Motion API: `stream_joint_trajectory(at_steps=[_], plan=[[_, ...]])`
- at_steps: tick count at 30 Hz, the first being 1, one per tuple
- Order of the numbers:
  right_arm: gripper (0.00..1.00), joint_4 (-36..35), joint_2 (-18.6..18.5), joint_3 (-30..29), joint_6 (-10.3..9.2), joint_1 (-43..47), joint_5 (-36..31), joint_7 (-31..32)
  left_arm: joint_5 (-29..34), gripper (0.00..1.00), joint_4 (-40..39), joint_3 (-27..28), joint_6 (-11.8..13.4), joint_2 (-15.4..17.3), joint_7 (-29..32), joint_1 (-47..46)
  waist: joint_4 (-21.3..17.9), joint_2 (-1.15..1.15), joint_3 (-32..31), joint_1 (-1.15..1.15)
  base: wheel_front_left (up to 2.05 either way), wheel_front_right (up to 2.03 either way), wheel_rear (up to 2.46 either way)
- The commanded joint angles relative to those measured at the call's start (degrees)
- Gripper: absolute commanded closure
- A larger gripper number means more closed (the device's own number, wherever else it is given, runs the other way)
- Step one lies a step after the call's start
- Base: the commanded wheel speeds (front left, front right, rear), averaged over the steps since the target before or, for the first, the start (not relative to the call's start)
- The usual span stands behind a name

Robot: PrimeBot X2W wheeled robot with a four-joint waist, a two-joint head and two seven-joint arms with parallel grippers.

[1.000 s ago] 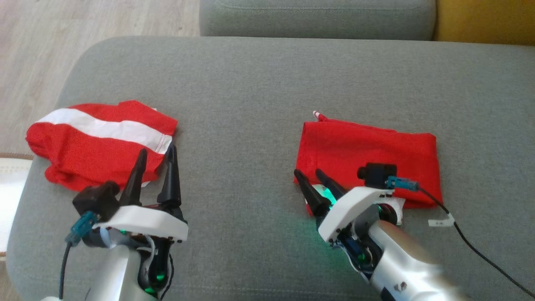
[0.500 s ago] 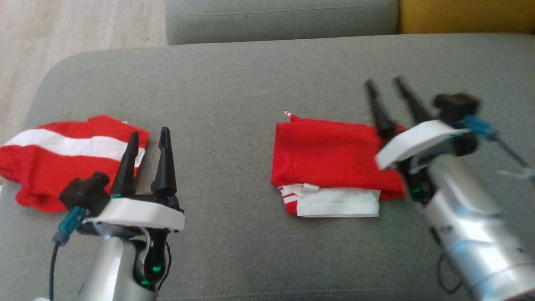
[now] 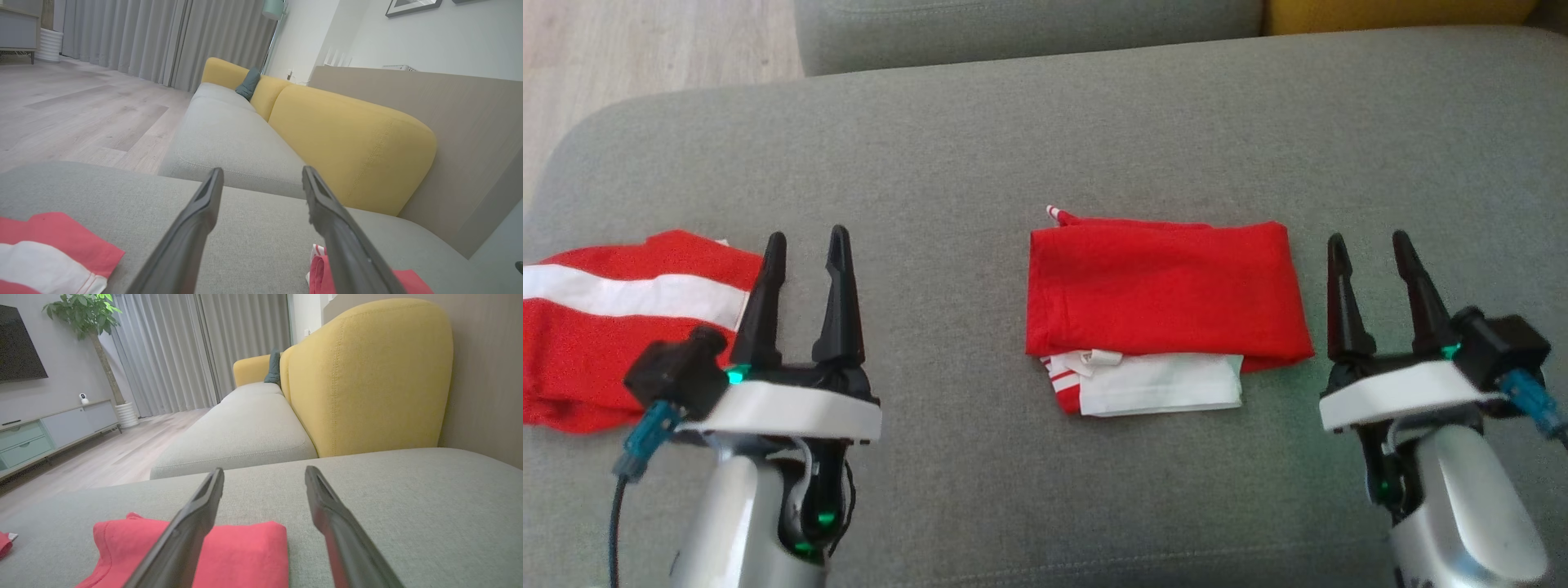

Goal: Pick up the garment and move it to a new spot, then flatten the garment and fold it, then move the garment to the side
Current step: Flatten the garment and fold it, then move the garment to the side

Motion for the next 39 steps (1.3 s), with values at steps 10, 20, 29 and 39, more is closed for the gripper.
stream_joint_trajectory(at_steps=[10,20,29,39], plan=[[0.00,-4.6,1.7,0.2,-0.04,1.0,-3.6,-0.5,1.7,0.00,-2.1,1.3,0.2,0.6,-0.7,1.0,-0.9,0.00,0.5,0.00,0.00,0.00,0.00],[0.00,-3.4,1.8,0.2,-0.04,1.3,-1.4,-0.4,1.6,0.00,-2.5,0.9,0.4,0.6,-0.7,1.0,-0.6,0.00,0.5,0.00,0.00,0.00,0.00],[0.00,6.2,1.8,-0.4,-0.04,-2.0,4.3,3.9,1.9,0.00,-1.4,-0.3,-0.2,0.6,-0.7,-0.2,1.1,0.00,3.4,0.00,0.00,0.00,0.00],[0.00,17.6,1.8,0.2,-0.04,-7.8,8.7,4.8,2.3,0.00,-0.6,-0.7,-0.8,0.6,-0.7,-1.7,3.2,0.00,6.2,0.00,0.00,0.00,0.00]])
